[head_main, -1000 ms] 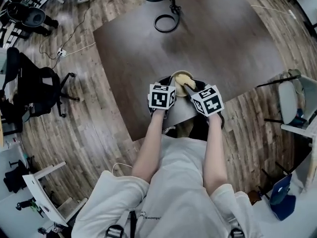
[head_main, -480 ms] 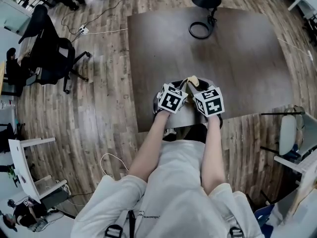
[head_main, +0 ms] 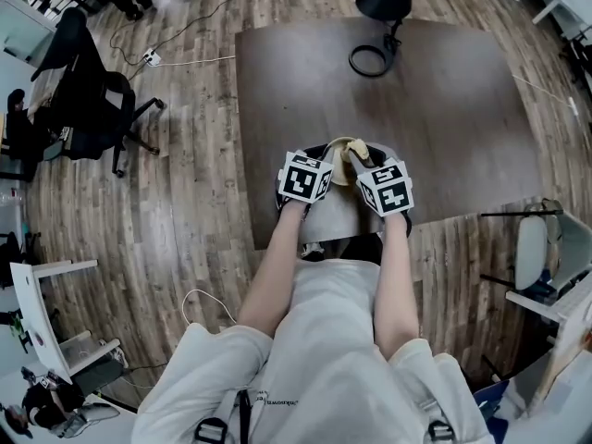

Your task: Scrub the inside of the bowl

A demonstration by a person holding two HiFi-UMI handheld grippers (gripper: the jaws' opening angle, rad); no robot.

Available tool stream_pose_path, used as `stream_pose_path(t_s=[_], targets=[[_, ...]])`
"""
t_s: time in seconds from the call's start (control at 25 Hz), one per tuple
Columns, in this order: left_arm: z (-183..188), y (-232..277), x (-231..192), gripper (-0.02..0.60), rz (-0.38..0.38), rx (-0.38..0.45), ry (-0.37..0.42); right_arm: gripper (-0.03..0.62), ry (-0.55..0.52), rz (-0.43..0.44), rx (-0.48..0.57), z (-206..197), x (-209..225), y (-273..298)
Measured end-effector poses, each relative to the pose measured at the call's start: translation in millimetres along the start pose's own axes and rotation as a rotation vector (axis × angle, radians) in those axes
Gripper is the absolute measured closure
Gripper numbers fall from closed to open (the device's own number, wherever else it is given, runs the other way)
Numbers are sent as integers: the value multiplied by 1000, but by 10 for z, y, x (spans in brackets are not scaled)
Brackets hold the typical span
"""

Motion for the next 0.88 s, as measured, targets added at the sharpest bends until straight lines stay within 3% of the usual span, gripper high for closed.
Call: stream_pose_path(t_s=[0.56, 0.88], targets=[[74, -20, -142, 565, 50, 46, -21, 471, 44, -16, -15, -69, -3, -28], [43, -69, -274, 565, 79, 107, -117, 473, 57, 25, -9, -49, -174, -10]])
Point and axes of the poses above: the fingertips, and each gripper's own axes: y forward along the fingers, x to its right, z out of its top, the point moved 9 cm from there along -y, backward along the fingers, and after that the axes turned 3 degrees about x, right-handed, at the moved point
